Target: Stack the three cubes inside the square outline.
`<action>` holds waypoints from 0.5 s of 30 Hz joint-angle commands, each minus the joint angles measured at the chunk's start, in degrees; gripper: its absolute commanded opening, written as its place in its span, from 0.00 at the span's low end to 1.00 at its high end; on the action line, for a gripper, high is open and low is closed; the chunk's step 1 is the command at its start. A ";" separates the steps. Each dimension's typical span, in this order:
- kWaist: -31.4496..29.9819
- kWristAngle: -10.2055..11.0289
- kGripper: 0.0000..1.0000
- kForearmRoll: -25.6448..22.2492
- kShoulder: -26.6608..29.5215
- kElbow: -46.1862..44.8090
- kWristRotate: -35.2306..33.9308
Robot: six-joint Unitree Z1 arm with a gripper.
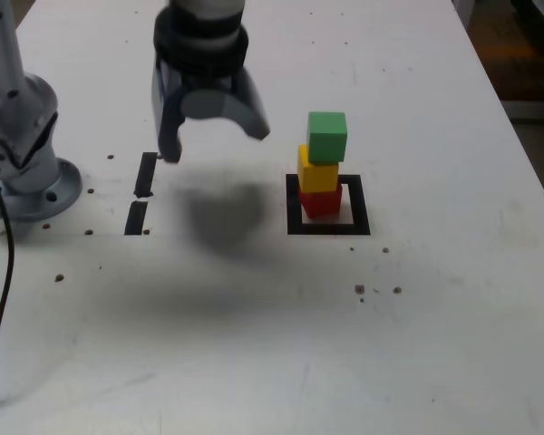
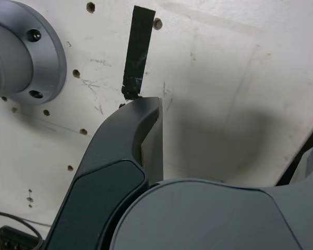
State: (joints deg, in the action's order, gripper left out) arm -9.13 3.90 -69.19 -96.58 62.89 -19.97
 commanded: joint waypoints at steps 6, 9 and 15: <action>1.61 -2.61 0.98 10.69 -0.78 -7.96 1.30; 2.06 -3.13 0.98 13.06 -0.55 -10.23 1.59; 2.53 -3.72 0.98 15.04 -0.61 -12.11 2.61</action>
State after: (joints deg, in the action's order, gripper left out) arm -6.70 0.38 -54.39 -97.29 51.09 -17.60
